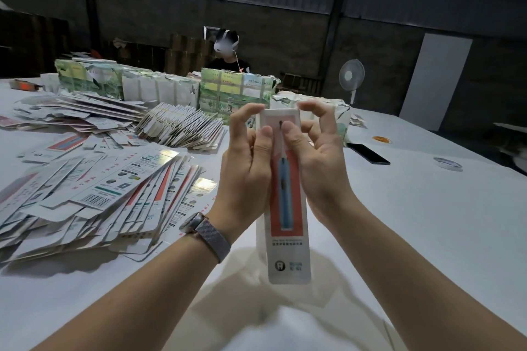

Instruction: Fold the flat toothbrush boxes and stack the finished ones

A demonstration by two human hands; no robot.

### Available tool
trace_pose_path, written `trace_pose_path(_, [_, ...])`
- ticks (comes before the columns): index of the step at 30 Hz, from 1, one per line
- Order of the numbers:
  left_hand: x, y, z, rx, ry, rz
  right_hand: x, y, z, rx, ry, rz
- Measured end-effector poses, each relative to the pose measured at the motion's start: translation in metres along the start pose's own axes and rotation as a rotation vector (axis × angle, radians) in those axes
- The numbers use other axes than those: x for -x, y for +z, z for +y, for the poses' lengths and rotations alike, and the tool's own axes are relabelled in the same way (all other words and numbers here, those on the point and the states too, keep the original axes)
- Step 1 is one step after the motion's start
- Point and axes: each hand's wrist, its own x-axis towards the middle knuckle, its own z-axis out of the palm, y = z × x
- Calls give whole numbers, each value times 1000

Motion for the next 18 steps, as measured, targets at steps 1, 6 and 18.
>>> trace_pose_path(1, [0,-1,0,2,-8,0,0,1,1,88,-16,21])
trace_pose_path(6, [-3,-5,-3,22,-60,70,-1,-3,-2,695,-133,-15])
trace_pose_path(18, [-1,-13,-30,-234,-63,-262,27,-74,-45,1190,141,-118])
